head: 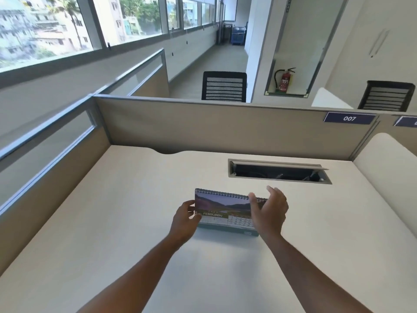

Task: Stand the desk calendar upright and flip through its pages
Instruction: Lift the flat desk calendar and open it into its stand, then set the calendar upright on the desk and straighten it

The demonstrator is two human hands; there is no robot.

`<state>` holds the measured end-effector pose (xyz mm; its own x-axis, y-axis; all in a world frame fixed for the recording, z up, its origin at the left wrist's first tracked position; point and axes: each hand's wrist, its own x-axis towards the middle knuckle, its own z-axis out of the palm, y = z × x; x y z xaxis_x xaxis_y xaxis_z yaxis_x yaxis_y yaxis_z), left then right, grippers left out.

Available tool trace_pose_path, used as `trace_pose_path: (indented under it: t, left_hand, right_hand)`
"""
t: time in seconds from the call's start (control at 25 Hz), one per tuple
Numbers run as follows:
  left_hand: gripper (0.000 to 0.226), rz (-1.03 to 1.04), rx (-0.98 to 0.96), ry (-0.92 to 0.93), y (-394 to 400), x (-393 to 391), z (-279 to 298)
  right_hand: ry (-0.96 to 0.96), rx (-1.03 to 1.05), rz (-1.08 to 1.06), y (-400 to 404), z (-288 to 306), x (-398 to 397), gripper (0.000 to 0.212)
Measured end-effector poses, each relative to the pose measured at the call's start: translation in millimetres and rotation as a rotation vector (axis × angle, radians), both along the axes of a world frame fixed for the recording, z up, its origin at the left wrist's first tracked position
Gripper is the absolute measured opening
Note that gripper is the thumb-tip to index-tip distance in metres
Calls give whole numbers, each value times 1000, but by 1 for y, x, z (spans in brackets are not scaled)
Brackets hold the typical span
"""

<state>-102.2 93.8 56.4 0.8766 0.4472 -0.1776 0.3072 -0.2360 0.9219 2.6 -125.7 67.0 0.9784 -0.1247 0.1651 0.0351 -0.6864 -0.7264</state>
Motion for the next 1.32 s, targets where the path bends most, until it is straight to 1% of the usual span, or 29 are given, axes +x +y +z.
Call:
trace_pose_path:
  t: [0.08,0.16,0.24,0.32,0.4,0.48,0.6,0.68,0.8,0.84,0.88,0.96,1.04,1.08,1.16,1.24,1.32]
  left_hand:
    - [37,-26,16,6,5,4,0]
    - [32,-45,-21,35,9,7,-3]
    - [32,-70,-111,89,13,11,-9]
    - [34,-95,-168,135,15,16,-16]
    - [39,-125,-181,173,19,20,-22]
    - [46,-192,-159,237,22,24,-31]
    - [54,-321,-90,290,29,25,-51]
    - [57,-394,-28,298,33,23,-54]
    - [74,-454,67,319,40,23,-58]
    - [78,-465,108,326,41,24,-60]
    - [80,-467,146,331,43,25,-61]
    - [81,-451,203,314,46,28,-65]
    - [80,-421,283,285,52,27,-68]
    - [78,-410,323,264,56,27,-70]
    - [75,-387,360,236,64,30,-72]
    - [63,-304,341,244,70,36,-71]
    - [43,-166,305,261,77,42,-69]
  right_hand:
    - [209,276,-101,-1,-14,-3,69]
    - [311,538,-91,1,-18,-11,57]
    - [290,607,-83,6,-16,-18,47]
    - [242,631,-125,8,-17,-23,49]
    - [253,618,-148,8,-28,-23,57]
    - [350,569,-130,5,-47,-20,64]
    - [526,521,-23,-2,-74,-15,80]
    - [550,426,73,-7,-80,-13,81]
    - [482,102,199,-17,-81,-11,76]
    - [469,37,220,-20,-82,-9,73]
    - [464,18,245,-22,-83,-7,68]
    - [507,-21,292,-22,-81,-2,49]
    - [549,-81,364,-23,-82,5,24]
    - [569,-93,399,-25,-84,8,18]
    - [550,-45,425,-25,-84,15,35]
    - [525,104,311,-23,-80,22,34]
    - [500,261,132,-25,-78,32,28]
